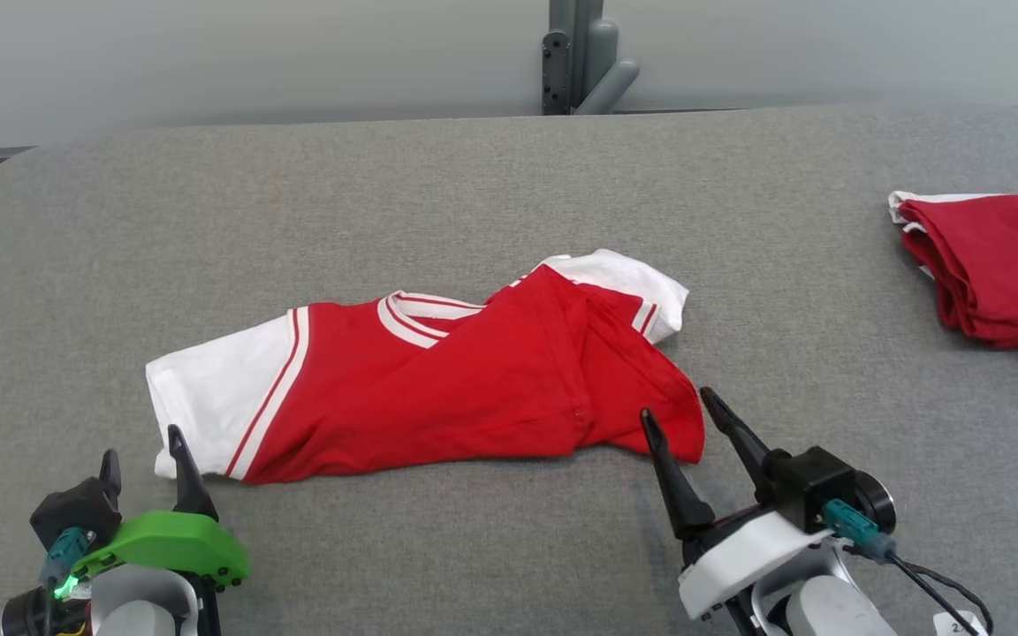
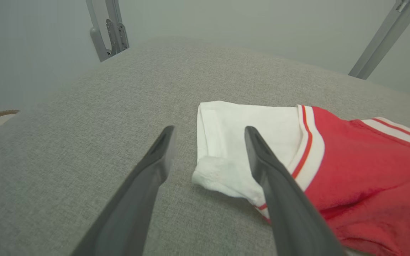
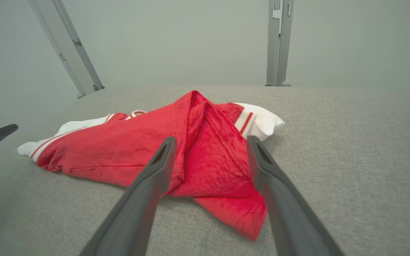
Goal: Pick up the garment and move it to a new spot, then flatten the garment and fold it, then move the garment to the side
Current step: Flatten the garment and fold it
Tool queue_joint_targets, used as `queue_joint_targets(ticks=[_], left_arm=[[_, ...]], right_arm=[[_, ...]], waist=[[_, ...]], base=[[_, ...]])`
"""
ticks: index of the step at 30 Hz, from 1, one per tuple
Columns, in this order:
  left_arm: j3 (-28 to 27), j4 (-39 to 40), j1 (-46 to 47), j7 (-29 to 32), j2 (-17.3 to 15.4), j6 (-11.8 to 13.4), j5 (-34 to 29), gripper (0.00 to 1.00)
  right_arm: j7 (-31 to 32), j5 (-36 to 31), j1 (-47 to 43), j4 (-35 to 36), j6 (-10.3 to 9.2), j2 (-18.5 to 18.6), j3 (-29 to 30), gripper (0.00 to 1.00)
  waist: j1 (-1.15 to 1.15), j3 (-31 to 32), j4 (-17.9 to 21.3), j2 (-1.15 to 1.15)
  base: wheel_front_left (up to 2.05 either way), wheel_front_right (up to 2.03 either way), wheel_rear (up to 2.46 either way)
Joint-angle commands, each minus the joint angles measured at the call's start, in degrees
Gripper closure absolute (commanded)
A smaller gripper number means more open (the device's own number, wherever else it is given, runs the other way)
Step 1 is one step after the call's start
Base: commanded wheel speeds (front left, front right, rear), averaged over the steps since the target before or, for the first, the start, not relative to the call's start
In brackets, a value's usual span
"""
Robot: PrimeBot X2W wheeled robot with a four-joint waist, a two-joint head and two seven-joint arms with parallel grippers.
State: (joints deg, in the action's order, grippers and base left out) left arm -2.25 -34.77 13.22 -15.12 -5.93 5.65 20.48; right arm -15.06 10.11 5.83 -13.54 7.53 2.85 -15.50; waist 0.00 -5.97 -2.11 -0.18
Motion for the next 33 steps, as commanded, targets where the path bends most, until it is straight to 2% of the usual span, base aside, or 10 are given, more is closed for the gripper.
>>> queue_joint_targets(ticks=[1, 9, 16, 17, 18, 19, 21, 26, 33], left_arm=[[-0.3, 0.7, -1.1, 0.0, 0.4, -0.4, -0.8, 0.00], [0.9, 6.4, -3.2, 0.0, 2.2, -2.7, -4.3, 0.00], [2.9, 10.2, -4.8, 0.0, 2.9, -3.1, -4.9, 0.00], [3.0, 10.5, -4.9, 0.0, 2.9, -3.0, -4.9, 0.00], [3.1, 10.9, -5.1, 0.0, 3.0, -2.8, -4.8, 0.00], [3.2, 11.2, -5.3, 0.0, 3.0, -2.8, -4.7, 0.00], [3.3, 11.6, -5.6, 0.0, 3.0, -2.7, -4.5, 0.00], [4.2, 13.2, -6.0, 0.0, 3.0, -2.3, -3.8, 0.00], [6.5, 15.0, -6.5, 0.0, 3.0, -1.8, -2.9, 0.00]], right_arm=[[-0.2, 0.5, 1.3, -1.1, -0.10, 0.1, -0.8, 0.00], [-0.2, 2.2, 9.6, -15.6, -0.10, 0.1, -4.4, 0.00], [-0.2, 5.7, 14.8, -25.8, -0.10, 0.1, -7.5, 0.00], [-0.2, 6.0, 15.1, -26.7, -0.09, 0.1, -7.9, 0.08], [-0.2, 6.3, 15.5, -27.3, -0.10, 0.1, -8.1, 0.37], [-0.2, 6.5, 15.9, -27.8, -0.10, 0.1, -8.2, 0.62], [-0.2, 6.8, 16.8, -28.7, -0.10, 0.1, -8.3, 1.00], [-0.2, 3.9, 18.6, -26.3, -0.10, 0.1, -4.0, 1.00], [-0.2, -0.9, 16.0, -16.7, -0.10, 2.0, 4.2, 1.00]], waist=[[0.00, 0.0, -1.5, 0.18], [0.00, -1.0, -7.5, 0.18], [0.00, -1.4, -10.8, 0.18], [0.00, -1.4, -10.9, 0.18], [0.00, -1.5, -11.1, 0.18], [0.00, -1.5, -11.2, 0.18], [0.00, -1.6, -11.3, 0.18], [0.00, -1.5, -10.4, 0.18], [0.00, -1.2, -6.7, 0.18]], base=[[0.00, 0.00, 0.00], [0.00, 0.00, 0.00], [0.00, 0.00, 0.00], [0.00, 0.00, 0.00], [0.00, 0.00, 0.00], [0.00, 0.00, 0.00], [0.00, 0.00, 0.00], [0.00, 0.00, 0.00], [0.00, 0.00, 0.00]])
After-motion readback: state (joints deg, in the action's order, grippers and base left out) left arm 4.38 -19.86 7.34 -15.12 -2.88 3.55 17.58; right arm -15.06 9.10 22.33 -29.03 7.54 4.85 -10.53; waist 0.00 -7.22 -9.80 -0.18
